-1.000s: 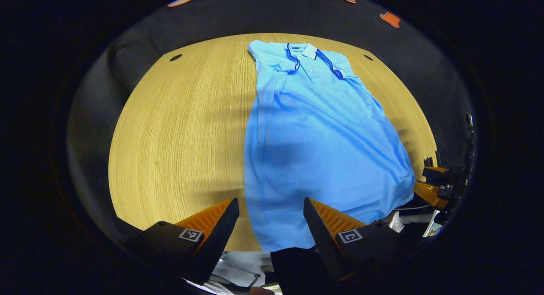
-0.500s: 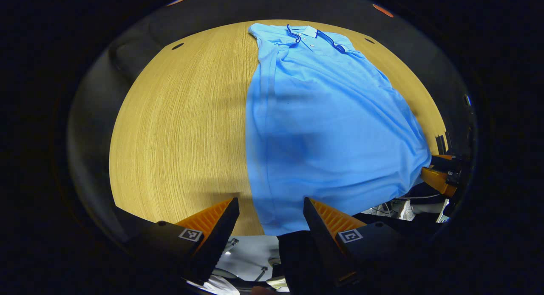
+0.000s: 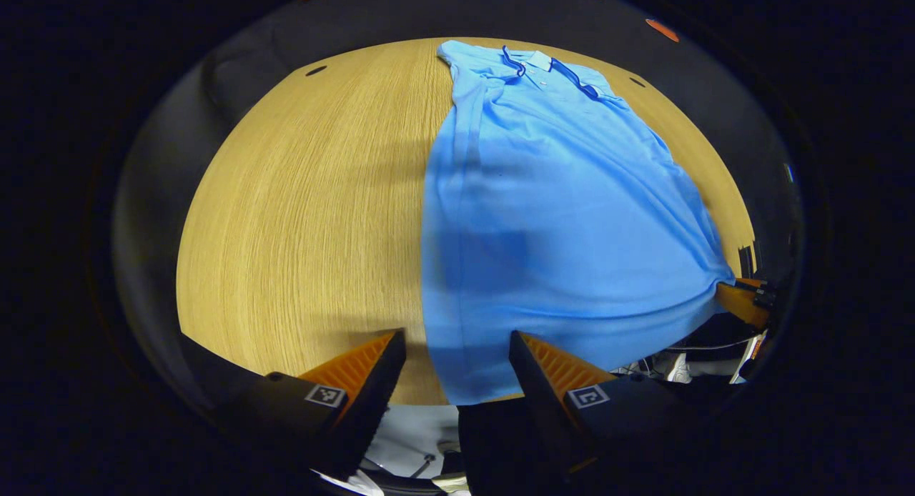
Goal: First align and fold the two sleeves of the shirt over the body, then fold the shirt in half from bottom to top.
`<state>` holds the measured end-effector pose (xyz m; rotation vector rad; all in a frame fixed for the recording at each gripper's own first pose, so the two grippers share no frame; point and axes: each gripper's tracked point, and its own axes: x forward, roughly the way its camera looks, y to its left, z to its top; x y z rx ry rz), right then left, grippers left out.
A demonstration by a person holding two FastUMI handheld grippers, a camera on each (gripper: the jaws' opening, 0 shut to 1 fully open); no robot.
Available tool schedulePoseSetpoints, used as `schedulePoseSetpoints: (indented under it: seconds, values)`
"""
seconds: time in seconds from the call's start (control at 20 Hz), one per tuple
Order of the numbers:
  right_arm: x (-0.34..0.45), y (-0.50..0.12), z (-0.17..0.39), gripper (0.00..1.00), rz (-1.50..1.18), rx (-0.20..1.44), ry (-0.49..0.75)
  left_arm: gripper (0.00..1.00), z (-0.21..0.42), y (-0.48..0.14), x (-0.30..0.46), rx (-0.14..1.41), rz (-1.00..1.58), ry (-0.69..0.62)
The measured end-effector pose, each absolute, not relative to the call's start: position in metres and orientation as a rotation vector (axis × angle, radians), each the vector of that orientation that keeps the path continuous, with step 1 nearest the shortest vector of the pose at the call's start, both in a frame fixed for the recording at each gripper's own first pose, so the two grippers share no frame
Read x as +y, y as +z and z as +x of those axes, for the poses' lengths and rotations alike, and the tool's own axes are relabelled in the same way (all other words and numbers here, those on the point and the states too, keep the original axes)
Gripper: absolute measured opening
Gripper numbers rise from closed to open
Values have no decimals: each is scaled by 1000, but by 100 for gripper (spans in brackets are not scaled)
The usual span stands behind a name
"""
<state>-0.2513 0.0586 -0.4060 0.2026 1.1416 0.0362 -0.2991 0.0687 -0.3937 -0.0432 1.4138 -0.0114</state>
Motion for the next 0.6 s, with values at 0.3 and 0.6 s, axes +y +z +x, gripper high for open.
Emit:
schedulePoseSetpoints:
  seconds: [0.3,0.6]
  values:
    - [70,-404,-251,4,359,1177,59,5,-290,-396,55,1416,-181,49]
    - [68,-363,-222,4,397,1093,75,6,-259,-366,59,1356,-201,-8]
